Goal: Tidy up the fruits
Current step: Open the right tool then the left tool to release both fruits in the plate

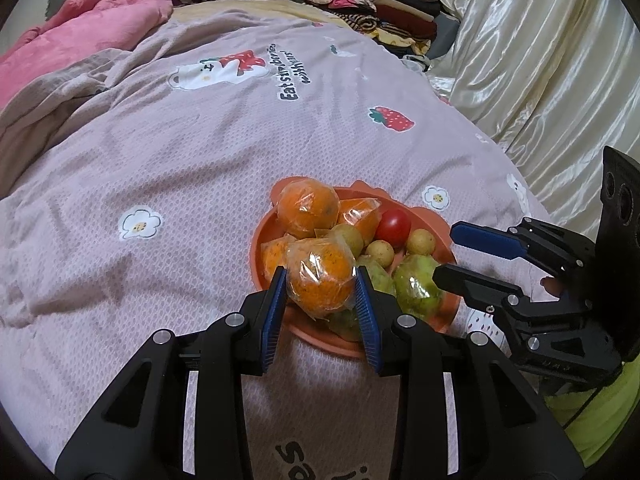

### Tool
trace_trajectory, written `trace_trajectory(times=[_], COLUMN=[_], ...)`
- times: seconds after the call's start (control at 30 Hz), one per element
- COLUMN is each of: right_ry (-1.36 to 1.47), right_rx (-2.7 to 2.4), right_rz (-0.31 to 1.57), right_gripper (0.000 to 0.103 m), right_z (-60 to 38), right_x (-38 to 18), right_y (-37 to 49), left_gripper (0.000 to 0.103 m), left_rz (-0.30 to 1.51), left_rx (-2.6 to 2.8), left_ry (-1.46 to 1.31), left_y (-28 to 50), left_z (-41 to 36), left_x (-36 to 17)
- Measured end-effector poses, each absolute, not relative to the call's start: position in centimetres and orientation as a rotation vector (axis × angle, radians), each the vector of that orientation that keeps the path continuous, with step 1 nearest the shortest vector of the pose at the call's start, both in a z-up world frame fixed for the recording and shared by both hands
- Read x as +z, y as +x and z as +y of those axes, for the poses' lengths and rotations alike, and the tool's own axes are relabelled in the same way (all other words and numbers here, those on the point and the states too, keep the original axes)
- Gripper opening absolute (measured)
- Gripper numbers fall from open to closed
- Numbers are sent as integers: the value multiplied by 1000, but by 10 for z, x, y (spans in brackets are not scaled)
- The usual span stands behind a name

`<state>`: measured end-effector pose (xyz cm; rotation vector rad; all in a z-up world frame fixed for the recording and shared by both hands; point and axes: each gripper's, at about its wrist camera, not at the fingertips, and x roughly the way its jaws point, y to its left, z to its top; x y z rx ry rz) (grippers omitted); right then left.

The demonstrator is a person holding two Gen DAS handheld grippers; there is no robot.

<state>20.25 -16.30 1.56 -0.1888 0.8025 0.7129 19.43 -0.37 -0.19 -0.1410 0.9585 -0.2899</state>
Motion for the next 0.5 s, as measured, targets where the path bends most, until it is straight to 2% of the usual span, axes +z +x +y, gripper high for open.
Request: trace_trajectory(times=[0.5], right_ry=[-185], right_rx=[700], right_rz=[792], right_gripper=[45], right_z=[-171], right_x=[22], right_y=[193], left_gripper=[26], left_rz=[968], left_rx=[-277], left_ry=[-157], left_y=[186], left_z=[4], left_x=[-6])
